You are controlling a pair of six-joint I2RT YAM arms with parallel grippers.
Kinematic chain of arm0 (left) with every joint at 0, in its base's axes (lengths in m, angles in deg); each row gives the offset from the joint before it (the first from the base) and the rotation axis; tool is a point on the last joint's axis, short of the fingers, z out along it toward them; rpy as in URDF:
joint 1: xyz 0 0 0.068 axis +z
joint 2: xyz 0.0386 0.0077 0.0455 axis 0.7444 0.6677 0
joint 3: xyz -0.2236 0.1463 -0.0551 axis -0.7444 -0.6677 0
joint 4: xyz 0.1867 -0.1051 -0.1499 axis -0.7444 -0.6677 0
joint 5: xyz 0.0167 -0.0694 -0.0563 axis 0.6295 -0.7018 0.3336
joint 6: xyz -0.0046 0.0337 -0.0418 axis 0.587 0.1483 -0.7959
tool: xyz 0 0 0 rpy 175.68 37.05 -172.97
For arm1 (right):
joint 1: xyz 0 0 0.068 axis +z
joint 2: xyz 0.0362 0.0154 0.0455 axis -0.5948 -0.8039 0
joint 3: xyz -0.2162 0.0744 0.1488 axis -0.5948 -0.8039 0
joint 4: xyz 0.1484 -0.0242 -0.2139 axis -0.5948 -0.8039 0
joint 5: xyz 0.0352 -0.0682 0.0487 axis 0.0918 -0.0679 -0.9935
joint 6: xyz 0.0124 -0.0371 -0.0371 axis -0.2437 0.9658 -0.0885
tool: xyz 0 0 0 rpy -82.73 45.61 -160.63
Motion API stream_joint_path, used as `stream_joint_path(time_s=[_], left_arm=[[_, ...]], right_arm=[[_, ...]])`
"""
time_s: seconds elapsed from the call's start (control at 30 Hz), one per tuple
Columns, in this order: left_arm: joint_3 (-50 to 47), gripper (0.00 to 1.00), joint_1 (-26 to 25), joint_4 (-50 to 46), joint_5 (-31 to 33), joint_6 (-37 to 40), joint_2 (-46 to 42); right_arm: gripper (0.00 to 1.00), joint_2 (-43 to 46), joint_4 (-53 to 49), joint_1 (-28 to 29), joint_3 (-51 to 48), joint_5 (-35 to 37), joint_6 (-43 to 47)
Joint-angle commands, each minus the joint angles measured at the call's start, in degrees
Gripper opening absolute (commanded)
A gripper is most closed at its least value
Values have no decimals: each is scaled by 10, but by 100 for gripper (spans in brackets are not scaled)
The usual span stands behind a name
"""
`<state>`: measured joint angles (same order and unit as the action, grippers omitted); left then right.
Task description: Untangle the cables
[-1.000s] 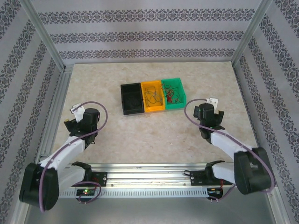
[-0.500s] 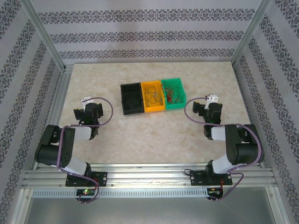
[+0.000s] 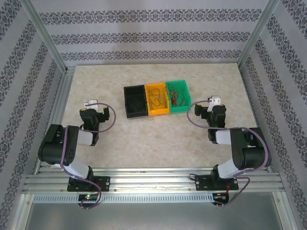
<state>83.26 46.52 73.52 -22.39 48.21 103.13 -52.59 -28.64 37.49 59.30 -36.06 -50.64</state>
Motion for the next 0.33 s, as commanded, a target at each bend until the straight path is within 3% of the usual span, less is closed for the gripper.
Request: stream_joint_path(time_s=[0.0,0.3], left_arm=[[2,99,4,27,-12,7,-1],[1,97,5,36,-12,9,3]], right_arm=[[98,0,14,0,5,-10,8],[98,2,16,-3,4,-17,8]])
